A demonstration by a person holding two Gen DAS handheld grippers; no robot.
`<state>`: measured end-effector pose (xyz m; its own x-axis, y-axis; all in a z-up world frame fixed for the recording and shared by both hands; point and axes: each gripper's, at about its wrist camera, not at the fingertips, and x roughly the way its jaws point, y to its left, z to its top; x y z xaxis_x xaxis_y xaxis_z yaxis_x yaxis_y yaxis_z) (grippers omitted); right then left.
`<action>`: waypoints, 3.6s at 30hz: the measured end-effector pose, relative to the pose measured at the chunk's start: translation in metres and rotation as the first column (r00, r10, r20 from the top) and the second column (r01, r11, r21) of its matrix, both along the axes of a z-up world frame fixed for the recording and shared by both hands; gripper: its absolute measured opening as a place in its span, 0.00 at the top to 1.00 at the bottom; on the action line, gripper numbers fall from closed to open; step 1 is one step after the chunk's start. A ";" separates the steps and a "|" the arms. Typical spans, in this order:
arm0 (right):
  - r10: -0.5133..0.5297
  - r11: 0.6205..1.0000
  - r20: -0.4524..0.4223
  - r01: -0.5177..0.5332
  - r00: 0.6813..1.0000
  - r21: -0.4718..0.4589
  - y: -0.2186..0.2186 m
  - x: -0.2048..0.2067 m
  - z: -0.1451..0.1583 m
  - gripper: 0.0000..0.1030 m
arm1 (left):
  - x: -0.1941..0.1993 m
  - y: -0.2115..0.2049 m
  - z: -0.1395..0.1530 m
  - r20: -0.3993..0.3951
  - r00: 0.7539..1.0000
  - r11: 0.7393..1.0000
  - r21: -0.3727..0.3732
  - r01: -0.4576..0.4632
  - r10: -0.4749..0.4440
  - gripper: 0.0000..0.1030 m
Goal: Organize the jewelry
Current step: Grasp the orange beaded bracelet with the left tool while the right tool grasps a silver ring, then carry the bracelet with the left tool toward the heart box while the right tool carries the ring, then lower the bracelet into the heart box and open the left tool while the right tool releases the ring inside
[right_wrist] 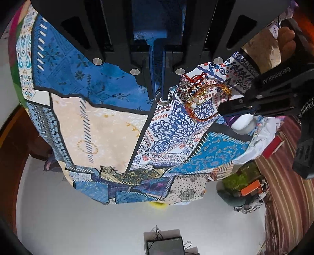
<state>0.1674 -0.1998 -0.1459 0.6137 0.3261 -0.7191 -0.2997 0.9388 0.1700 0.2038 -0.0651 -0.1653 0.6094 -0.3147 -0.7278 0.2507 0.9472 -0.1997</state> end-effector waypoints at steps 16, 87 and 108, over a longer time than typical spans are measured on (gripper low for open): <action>0.032 0.997 -0.085 -0.038 0.996 -0.069 0.018 0.026 -0.020 0.75 | -0.001 0.016 0.001 0.023 1.000 0.999 -0.027 -0.020 0.021 0.99; 0.293 0.956 0.012 -0.293 0.956 0.023 0.168 0.025 0.031 0.94 | -0.008 0.150 -0.010 0.024 0.972 0.972 -0.026 -0.234 0.235 0.99; 0.346 0.937 -0.159 -0.350 0.925 0.002 0.185 0.041 -0.013 0.94 | 0.002 0.144 -0.022 0.002 0.981 0.981 -0.023 -0.194 0.194 0.99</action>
